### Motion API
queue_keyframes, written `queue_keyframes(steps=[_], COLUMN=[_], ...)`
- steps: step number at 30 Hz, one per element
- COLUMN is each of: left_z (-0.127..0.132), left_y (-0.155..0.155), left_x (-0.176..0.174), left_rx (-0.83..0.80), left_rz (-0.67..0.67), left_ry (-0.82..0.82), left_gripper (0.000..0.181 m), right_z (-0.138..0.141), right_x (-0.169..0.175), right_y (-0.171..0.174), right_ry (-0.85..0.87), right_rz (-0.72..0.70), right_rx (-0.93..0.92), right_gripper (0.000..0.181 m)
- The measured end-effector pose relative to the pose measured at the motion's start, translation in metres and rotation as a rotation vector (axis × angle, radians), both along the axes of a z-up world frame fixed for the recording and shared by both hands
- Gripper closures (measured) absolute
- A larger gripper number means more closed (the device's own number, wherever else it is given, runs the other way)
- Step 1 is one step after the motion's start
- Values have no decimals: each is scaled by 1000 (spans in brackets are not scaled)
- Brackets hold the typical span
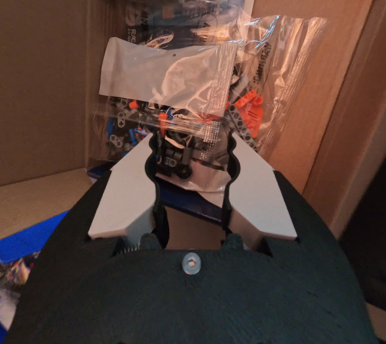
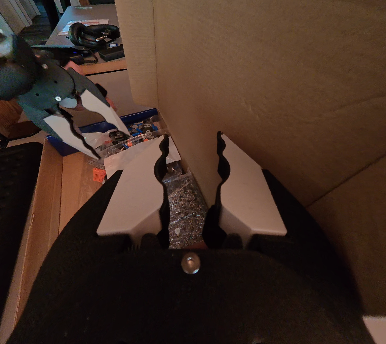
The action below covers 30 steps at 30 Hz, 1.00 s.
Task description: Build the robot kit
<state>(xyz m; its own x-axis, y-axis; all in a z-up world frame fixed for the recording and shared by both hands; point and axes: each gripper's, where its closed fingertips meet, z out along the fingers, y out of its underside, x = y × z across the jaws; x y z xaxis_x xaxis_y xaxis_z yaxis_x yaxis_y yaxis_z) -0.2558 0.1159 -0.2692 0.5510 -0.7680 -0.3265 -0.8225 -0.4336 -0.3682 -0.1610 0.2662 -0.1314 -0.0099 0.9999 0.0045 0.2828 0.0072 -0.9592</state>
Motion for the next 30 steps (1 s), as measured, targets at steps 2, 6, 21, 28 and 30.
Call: queue_keyframes(steps=[2, 6, 21, 28, 30], left_z=[2, 4, 162, 202, 212], left_y=[5, 5, -32, -25, -4], left_x=[3, 8, -70, -215, -250], left_rx=[24, 89, 342, 429, 509], left_rz=[16, -10, 111, 379, 450], left_ry=[-40, -16, -216, -130, -116], left_gripper=[130, 164, 179, 181, 181], right_z=[0, 0, -3, -6, -6], right_x=[0, 1, 2, 0, 0], right_y=[1, 3, 4, 4, 4], right_ry=[1, 4, -3, -11, -13], right_rz=[-1, -2, -4, -7, -9], right_rx=[-1, -3, -5, -8, -6], right_gripper=[137, 137, 138, 137, 137])
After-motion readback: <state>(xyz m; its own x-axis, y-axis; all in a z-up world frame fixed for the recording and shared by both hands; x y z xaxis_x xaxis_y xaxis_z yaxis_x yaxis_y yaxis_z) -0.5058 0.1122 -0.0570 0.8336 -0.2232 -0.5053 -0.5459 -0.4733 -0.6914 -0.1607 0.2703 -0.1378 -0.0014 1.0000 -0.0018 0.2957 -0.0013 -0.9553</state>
